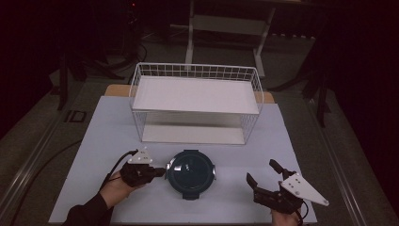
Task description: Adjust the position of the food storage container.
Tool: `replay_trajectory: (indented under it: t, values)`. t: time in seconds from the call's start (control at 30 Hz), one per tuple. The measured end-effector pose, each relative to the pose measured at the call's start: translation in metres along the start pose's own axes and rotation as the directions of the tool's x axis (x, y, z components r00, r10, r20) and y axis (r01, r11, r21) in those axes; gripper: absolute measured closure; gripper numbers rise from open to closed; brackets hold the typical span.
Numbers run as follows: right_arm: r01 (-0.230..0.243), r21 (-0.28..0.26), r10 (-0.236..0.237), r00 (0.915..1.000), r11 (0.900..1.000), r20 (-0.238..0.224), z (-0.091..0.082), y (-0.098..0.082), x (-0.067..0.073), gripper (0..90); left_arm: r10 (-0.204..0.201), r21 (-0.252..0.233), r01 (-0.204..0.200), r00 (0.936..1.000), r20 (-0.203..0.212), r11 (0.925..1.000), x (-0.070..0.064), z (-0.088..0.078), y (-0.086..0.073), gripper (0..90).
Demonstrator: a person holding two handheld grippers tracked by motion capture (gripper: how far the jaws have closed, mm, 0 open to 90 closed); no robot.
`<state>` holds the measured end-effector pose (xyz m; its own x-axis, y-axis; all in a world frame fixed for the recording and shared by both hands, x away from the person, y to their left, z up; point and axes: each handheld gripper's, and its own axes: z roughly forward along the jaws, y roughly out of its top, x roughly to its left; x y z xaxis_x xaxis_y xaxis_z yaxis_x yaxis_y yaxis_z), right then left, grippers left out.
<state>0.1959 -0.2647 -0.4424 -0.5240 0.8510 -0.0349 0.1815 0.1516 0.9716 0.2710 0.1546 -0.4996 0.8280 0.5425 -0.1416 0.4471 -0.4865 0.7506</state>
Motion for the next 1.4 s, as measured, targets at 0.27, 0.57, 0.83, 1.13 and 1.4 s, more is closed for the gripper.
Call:
replay_trajectory:
  t: [0.27,0.57,0.83,1.13,1.4]
  values:
    - [0.002,0.001,-0.002,1.0,1.0,0.001,0.0,0.0,0.0,11.3,0.029,-0.006,-0.029,0.9986,0.044,0.9996,-0.009,0.022,0.015,89.7]
    - [0.004,0.003,-0.004,1.0,1.0,-0.003,0.0,-0.001,0.0,11.3,0.048,-0.02,-0.047,0.9959,0.077,0.9987,-0.018,0.042,0.029,89.7]
    - [0.005,0.008,-0.005,1.0,1.0,-0.007,0.001,-0.001,0.001,11.4,0.056,-0.025,-0.054,0.9945,0.089,0.9982,-0.023,0.054,0.037,89.7]
    - [0.009,0.011,-0.009,0.9999,1.0,-0.01,0.002,-0.001,0.002,11.3,0.06,-0.035,-0.056,0.9923,0.108,0.9978,-0.03,0.067,0.045,89.7]
    - [0.028,0.002,-0.028,0.9996,1.0,0.0,0.001,-0.001,0.003,11.3,0.053,-0.077,-0.047,0.9958,0.075,0.9959,-0.029,0.053,0.048,65.6]
